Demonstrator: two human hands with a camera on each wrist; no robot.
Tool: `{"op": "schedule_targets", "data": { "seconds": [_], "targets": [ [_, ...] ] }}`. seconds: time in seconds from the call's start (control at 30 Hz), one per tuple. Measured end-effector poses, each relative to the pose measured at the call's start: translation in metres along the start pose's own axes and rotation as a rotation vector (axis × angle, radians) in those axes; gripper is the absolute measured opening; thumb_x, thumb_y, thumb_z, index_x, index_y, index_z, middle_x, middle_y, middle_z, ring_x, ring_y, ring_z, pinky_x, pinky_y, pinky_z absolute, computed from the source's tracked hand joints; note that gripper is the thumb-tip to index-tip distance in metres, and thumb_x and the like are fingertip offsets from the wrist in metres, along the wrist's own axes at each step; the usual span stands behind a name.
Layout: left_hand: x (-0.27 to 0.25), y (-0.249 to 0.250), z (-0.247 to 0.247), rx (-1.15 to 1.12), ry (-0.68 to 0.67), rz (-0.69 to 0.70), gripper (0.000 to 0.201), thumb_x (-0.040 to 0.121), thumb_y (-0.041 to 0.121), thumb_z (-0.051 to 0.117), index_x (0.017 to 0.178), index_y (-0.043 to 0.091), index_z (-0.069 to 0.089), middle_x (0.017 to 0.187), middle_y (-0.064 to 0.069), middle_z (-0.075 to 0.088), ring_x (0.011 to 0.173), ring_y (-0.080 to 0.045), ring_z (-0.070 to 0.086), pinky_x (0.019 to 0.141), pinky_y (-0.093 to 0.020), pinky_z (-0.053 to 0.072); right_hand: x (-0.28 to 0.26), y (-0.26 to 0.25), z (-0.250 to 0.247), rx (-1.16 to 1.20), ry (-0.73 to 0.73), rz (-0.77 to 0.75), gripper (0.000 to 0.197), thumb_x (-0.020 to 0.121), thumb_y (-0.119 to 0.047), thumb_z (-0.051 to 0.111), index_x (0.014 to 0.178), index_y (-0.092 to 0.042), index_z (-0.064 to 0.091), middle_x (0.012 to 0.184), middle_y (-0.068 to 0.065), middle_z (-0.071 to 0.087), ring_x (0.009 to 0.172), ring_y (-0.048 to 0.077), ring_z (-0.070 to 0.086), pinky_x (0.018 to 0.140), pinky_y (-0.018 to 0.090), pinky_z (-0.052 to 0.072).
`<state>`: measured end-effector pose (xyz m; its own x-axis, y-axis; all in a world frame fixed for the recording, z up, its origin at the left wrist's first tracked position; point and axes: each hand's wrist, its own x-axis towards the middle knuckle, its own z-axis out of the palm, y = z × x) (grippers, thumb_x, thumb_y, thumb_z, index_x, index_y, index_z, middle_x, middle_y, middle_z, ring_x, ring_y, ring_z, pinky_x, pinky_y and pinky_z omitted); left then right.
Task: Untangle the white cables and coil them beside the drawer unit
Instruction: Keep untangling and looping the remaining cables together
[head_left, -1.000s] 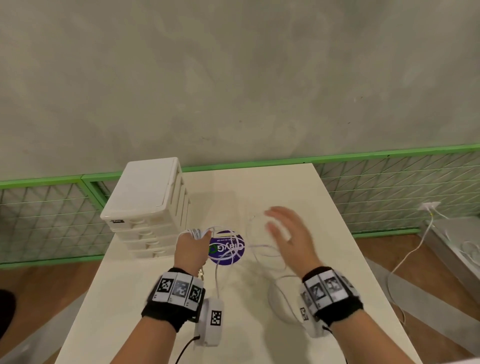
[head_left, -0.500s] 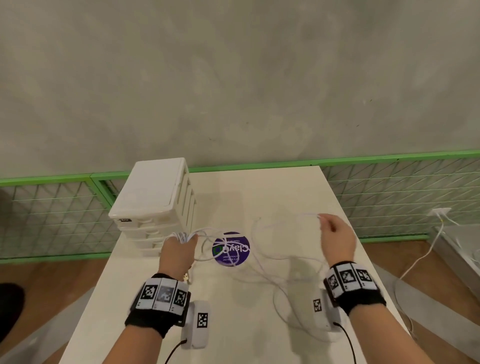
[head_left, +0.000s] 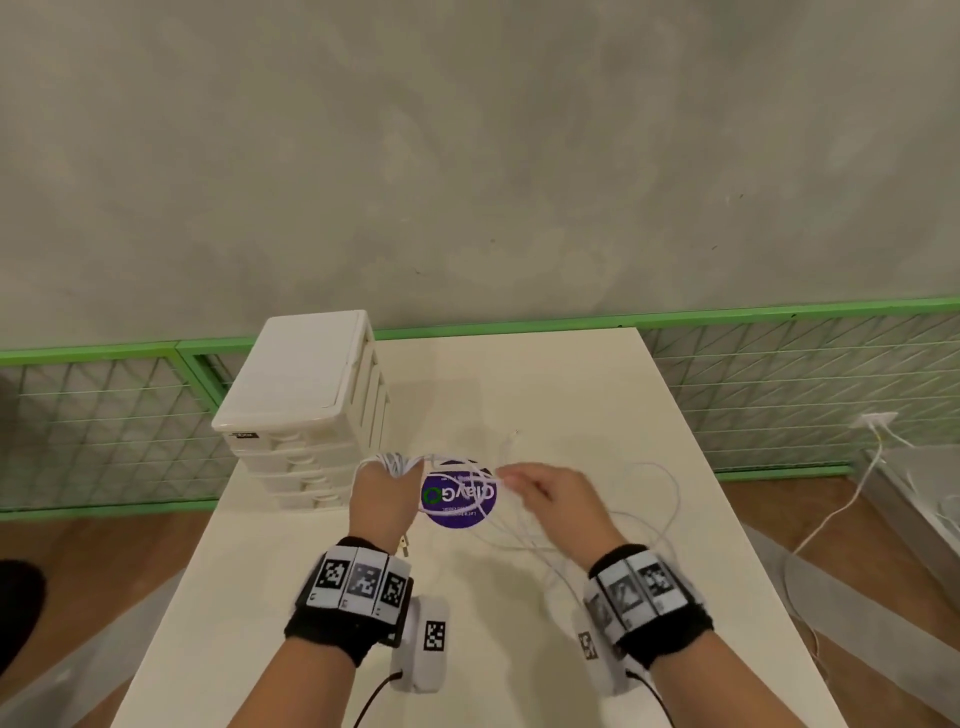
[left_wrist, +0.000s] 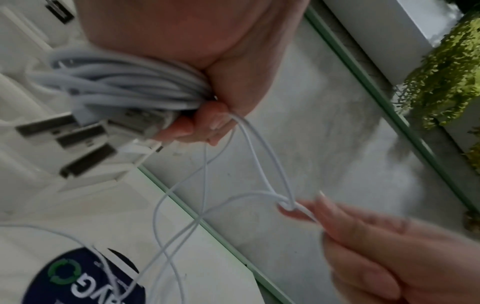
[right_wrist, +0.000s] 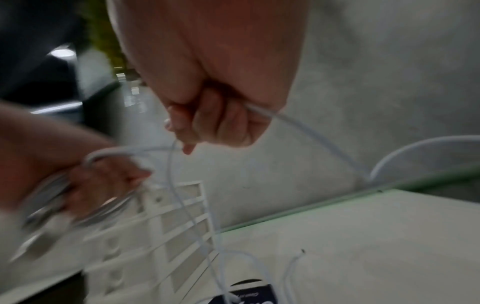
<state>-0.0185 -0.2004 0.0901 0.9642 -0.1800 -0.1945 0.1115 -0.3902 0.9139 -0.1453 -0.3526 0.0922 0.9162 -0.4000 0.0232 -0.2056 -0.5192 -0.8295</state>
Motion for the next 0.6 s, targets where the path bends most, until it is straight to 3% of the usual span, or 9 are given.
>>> {"op": "schedule_targets", "data": {
  "seconds": [0.07, 0.17, 0.23, 0.3, 0.33, 0.4, 0.5, 0.57, 0.6],
  "targets": [
    [0.007, -0.004, -0.016, 0.001, 0.067, -0.065, 0.033, 0.090, 0.019, 0.060, 0.069, 0.008, 0.037, 0.067, -0.016, 0.044, 0.053, -0.023, 0.039, 0.047, -0.027, 0.032, 0.009, 0.027, -0.021, -0.019, 0.235, 0.071, 0.020, 0.095, -0.023, 0.051, 0.097, -0.020, 0.071, 0.100, 0.001, 0.073, 0.079, 0.011, 0.059, 0.071, 0.022, 0.039],
    [0.017, -0.011, -0.037, 0.022, 0.134, -0.142, 0.033, 0.089, 0.026, 0.061, 0.074, 0.001, 0.046, 0.070, -0.018, 0.051, 0.054, -0.025, 0.045, 0.051, -0.028, 0.037, 0.011, 0.073, -0.062, -0.078, 0.531, 0.338, 0.026, 0.096, -0.013, 0.042, 0.096, -0.012, 0.068, 0.106, 0.013, 0.069, 0.091, 0.030, 0.060, 0.074, 0.029, 0.038],
    [0.017, -0.012, -0.038, 0.016, 0.134, -0.135, 0.033, 0.089, 0.027, 0.061, 0.076, 0.001, 0.046, 0.069, -0.018, 0.051, 0.052, -0.024, 0.043, 0.048, -0.025, 0.035, 0.009, 0.093, -0.079, -0.129, 0.562, 0.535, 0.029, 0.096, -0.013, 0.039, 0.102, -0.011, 0.067, 0.111, 0.017, 0.066, 0.099, 0.036, 0.057, 0.079, 0.035, 0.041],
    [0.013, -0.010, -0.027, -0.016, 0.114, -0.106, 0.029, 0.089, 0.024, 0.061, 0.077, 0.005, 0.043, 0.070, -0.017, 0.048, 0.053, -0.023, 0.040, 0.046, -0.025, 0.033, 0.012, 0.092, -0.078, -0.265, 0.513, 0.573, 0.028, 0.097, -0.017, 0.041, 0.111, -0.013, 0.065, 0.117, 0.018, 0.063, 0.108, 0.037, 0.053, 0.088, 0.041, 0.042],
    [0.009, -0.007, -0.020, -0.019, 0.099, -0.089, 0.027, 0.089, 0.022, 0.061, 0.078, 0.006, 0.043, 0.071, -0.017, 0.047, 0.055, -0.024, 0.040, 0.046, -0.025, 0.033, 0.014, 0.085, -0.071, -0.320, 0.499, 0.476, 0.029, 0.097, -0.020, 0.044, 0.118, -0.012, 0.062, 0.123, 0.017, 0.059, 0.115, 0.036, 0.049, 0.096, 0.043, 0.039],
    [0.001, -0.003, -0.004, -0.017, 0.055, -0.050, 0.024, 0.090, 0.019, 0.060, 0.078, 0.006, 0.043, 0.071, -0.017, 0.046, 0.060, -0.024, 0.041, 0.047, -0.027, 0.033, 0.014, 0.060, -0.051, -0.272, 0.451, 0.126, 0.039, 0.094, -0.027, 0.053, 0.130, -0.013, 0.053, 0.139, 0.009, 0.048, 0.131, 0.026, 0.038, 0.110, 0.035, 0.027],
    [-0.007, 0.002, 0.012, -0.019, -0.018, -0.006, 0.028, 0.090, 0.018, 0.059, 0.071, 0.006, 0.041, 0.069, -0.017, 0.045, 0.060, -0.024, 0.042, 0.053, -0.031, 0.035, 0.004, 0.010, -0.014, -0.190, 0.046, -0.238, 0.053, 0.092, -0.033, 0.054, 0.142, -0.029, 0.036, 0.145, -0.015, 0.031, 0.134, 0.001, 0.023, 0.112, 0.021, 0.013],
    [-0.010, 0.006, 0.015, -0.035, -0.026, -0.002, 0.033, 0.089, 0.018, 0.060, 0.067, 0.010, 0.036, 0.066, -0.016, 0.043, 0.053, -0.022, 0.039, 0.051, -0.030, 0.033, 0.000, 0.002, 0.008, -0.265, -0.163, -0.297, 0.044, 0.093, -0.023, 0.054, 0.137, -0.028, 0.045, 0.139, -0.012, 0.046, 0.128, 0.002, 0.036, 0.107, 0.018, 0.022],
    [-0.010, 0.008, 0.015, -0.054, -0.025, 0.008, 0.034, 0.088, 0.016, 0.060, 0.067, 0.012, 0.034, 0.066, -0.016, 0.041, 0.050, -0.020, 0.037, 0.049, -0.029, 0.031, 0.000, 0.003, 0.012, -0.247, -0.162, -0.289, 0.037, 0.092, -0.015, 0.055, 0.128, -0.024, 0.057, 0.126, -0.006, 0.060, 0.116, 0.006, 0.050, 0.099, 0.017, 0.031]
  ]
}}
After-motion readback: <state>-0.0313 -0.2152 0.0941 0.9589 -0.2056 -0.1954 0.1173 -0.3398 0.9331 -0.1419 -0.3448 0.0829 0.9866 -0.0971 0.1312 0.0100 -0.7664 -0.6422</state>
